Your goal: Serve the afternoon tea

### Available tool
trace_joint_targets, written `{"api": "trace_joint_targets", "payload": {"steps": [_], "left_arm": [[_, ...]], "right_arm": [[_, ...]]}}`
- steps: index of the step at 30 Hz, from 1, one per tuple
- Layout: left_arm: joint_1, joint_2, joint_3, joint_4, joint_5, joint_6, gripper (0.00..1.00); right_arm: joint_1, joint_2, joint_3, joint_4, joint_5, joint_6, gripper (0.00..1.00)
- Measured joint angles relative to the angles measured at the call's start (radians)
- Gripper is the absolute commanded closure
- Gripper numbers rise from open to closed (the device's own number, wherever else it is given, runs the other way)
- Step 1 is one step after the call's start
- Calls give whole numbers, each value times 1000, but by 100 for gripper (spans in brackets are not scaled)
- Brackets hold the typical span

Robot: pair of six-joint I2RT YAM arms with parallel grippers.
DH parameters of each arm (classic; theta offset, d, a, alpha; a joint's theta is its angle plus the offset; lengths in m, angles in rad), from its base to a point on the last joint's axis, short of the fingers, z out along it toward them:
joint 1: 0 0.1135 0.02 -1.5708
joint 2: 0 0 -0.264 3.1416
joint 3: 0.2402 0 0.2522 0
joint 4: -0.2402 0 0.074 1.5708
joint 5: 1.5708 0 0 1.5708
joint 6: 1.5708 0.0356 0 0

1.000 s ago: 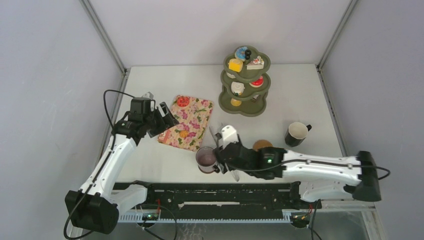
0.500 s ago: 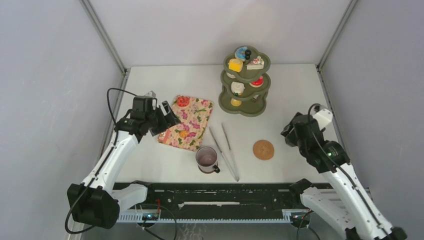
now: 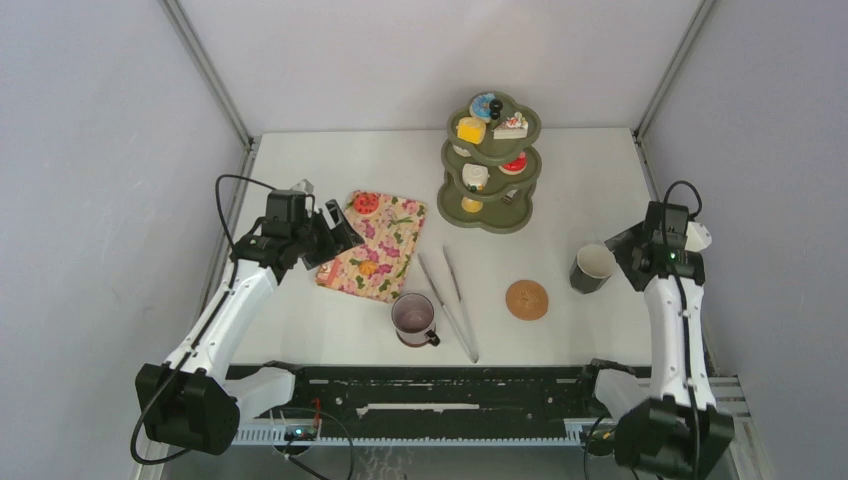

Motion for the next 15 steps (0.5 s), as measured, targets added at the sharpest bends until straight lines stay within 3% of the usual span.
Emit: {"api": "trace_joint_targets", "payload": {"steps": [6,15], "left_arm": [[0,0,0,8,0,0,16],[0,0,0,8,0,0,17]], "right_arm": [[-150,192,0,76,-105,0,28],[-191,354,1,161,-176,4,29]]}}
